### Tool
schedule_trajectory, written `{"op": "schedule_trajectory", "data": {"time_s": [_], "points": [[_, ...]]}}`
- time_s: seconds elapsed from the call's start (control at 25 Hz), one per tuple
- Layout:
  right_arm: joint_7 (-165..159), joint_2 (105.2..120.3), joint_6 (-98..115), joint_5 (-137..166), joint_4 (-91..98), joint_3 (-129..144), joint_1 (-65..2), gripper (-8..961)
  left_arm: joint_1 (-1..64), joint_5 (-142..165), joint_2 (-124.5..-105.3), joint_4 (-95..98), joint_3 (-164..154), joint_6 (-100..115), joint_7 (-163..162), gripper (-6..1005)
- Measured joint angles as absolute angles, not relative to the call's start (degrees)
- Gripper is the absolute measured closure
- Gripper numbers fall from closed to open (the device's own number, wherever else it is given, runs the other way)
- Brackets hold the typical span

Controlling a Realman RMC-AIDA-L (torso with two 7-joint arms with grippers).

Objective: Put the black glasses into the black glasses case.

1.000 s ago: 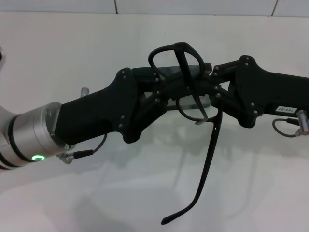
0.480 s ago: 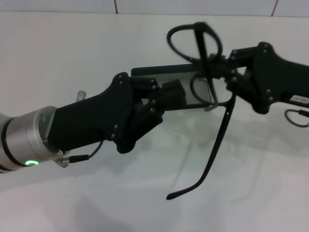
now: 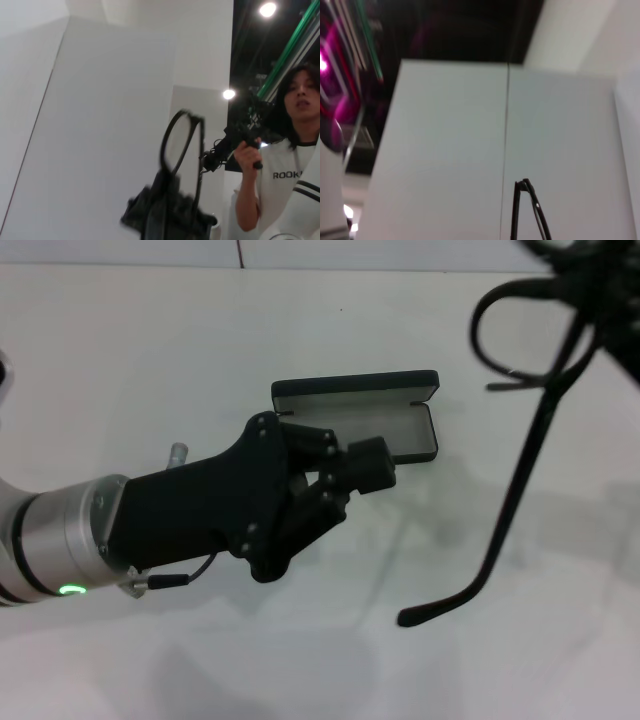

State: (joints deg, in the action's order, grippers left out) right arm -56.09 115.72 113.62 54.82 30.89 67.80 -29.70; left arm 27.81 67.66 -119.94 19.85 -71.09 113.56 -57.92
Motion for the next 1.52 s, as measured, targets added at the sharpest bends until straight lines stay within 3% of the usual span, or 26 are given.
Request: {"op": "schedule_trajectory", "data": {"time_s": [0.44,0.84,1.52], "points": [[-47.79,116.09,120.17,43.77,26.27,68.11,-30.92,888,28.58,69.8,-120.48,19.71,-74.54,113.37,-53.18,977],[-37.51,116.19,115.69,42.17,18.11,72.53,-37.9,886,28.7,53.83,-120.59,20.74,-91.82,113.58,-45.11,980],[-33.76,116.19,109.76,42.49,17.77,78.13,-38.1,884,29.18,41.07,-120.58,21.27,-99.36,113.73,-42.35,984]]}}
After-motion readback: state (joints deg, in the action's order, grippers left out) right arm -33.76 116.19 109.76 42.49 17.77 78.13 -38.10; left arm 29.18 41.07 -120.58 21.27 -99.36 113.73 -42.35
